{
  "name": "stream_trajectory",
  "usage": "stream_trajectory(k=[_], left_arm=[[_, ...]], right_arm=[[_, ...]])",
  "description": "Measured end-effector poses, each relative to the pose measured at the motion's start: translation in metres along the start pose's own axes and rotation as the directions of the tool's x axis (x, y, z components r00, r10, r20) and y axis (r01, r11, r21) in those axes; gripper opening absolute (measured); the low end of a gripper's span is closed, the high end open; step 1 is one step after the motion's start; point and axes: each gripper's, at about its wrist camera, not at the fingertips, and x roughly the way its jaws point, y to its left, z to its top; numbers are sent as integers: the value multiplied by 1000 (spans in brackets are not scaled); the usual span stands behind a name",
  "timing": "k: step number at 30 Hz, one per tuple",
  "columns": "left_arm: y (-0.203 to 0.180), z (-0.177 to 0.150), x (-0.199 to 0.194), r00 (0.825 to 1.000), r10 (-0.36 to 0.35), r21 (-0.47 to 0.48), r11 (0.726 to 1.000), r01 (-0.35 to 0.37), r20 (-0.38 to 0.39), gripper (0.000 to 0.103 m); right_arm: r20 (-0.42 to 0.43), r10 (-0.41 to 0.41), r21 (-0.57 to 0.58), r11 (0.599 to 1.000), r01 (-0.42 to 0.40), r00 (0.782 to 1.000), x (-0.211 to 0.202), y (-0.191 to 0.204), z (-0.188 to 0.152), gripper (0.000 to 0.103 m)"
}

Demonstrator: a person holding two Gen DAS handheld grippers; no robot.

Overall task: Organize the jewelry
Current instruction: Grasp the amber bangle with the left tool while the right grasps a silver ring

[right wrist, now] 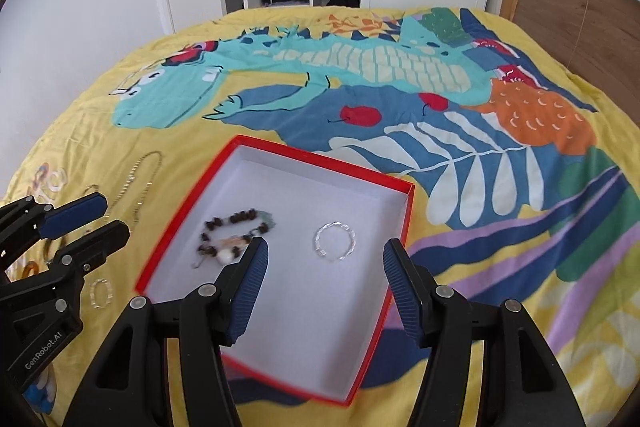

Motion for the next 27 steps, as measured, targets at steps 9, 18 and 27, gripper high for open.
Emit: stream_trajectory(k=[9,18,27], left_arm=[[35,-25,-64,1000,11,-62,998,-10,17,29],[117,-109,-112,992,115,-155,980,-122,-54,29],[228,-198,-129,951,271,-274,913,-302,-147,29]], right_arm=[[29,31,-12,999,-31,999,-57,45,-14,60],[25,139,-38,990,-138,990,-86,118,-43,60],[-63,287,-29,957,-289,956,-52,200,-89,59]])
